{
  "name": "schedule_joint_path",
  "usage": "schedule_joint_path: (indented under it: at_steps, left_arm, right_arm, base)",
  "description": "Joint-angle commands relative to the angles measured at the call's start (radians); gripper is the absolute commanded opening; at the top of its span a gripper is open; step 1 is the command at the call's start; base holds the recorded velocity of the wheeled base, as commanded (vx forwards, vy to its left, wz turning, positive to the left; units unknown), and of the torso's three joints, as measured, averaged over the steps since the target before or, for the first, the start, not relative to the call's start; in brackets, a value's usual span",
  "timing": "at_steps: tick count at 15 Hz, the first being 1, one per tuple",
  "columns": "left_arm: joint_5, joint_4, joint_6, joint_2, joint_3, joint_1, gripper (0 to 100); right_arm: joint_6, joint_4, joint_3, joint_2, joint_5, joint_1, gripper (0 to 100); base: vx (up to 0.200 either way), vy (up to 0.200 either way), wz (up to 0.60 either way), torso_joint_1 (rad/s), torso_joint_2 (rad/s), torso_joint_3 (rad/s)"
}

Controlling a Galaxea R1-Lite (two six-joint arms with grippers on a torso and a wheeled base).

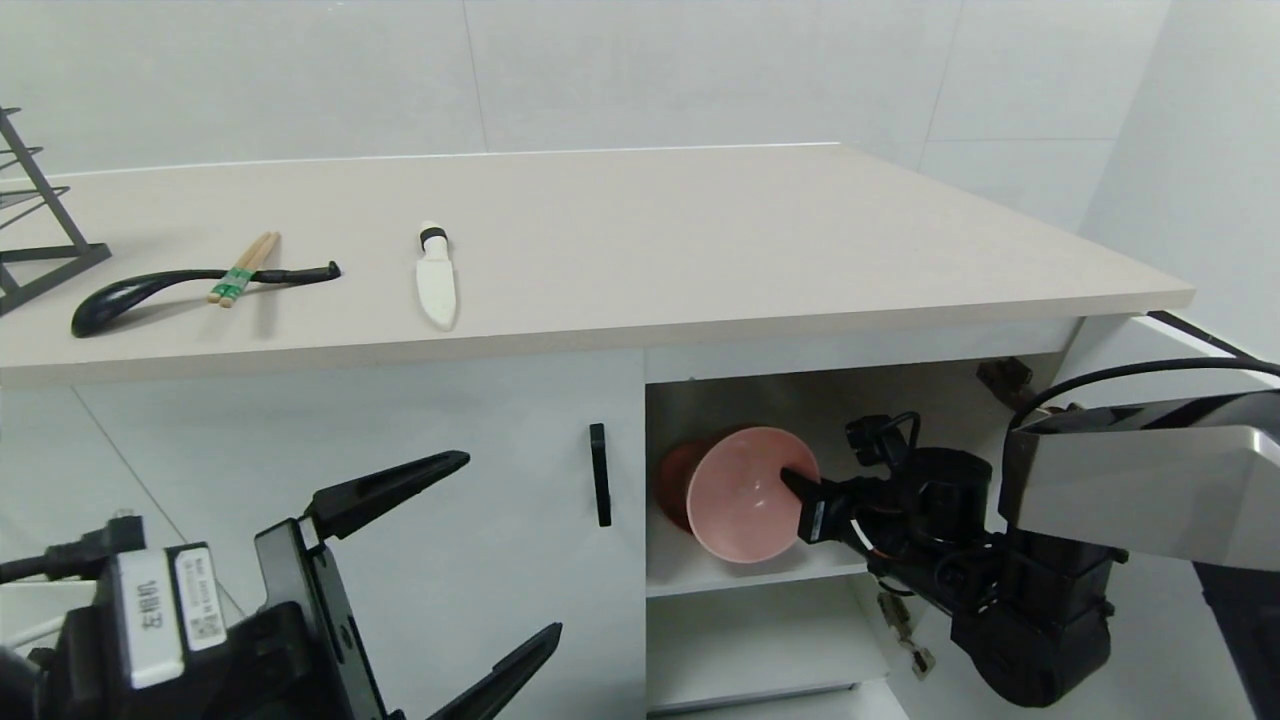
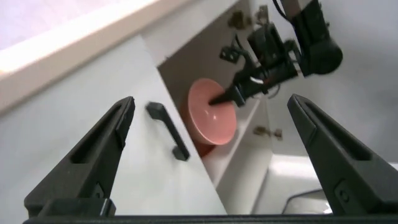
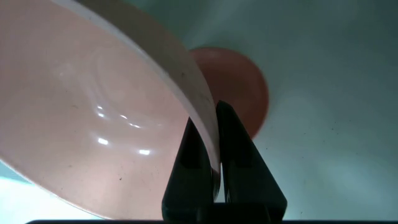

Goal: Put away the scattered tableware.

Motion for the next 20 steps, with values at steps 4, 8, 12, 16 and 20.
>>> schedule_joint_path:
  at_steps: [4, 8, 12, 16, 20]
  left_arm:
    - [0.0, 0.379, -0.012, -0.364, 0.0, 0.097, 100]
    - [-0.001, 0.499, -0.126, -0.573, -0.017, 0.111, 100]
    - [-0.001, 0.5, -0.131, -0.576, -0.021, 0.111, 100]
    - [-0.001, 0.5, -0.132, -0.577, -0.02, 0.113, 100]
    - [-0.001, 0.5, -0.132, -0.577, -0.018, 0.113, 100]
  right_arm:
    - [-0.056, -0.001, -0.047, 0.046, -0.007, -0.008, 0]
    - [-0.079, -0.001, -0.089, 0.08, -0.043, -0.005, 0]
    - [-0.079, -0.001, -0.115, 0.092, -0.043, -0.001, 0]
    - [-0.079, 0.002, -0.184, 0.151, -0.074, -0.001, 0]
    - [-0.079, 0.002, -0.213, 0.169, -0.109, 0.002, 0]
  base:
    - [0.0, 0.0, 0.0, 0.0, 0.0, 0.0]
    - [0.0, 0.0, 0.0, 0.0, 0.0, 0.0]
    - [0.0, 0.0, 0.0, 0.0, 0.0, 0.0]
    - [0.0, 0.0, 0.0, 0.0, 0.0, 0.0]
    - [0.0, 0.0, 0.0, 0.0, 0.0, 0.0]
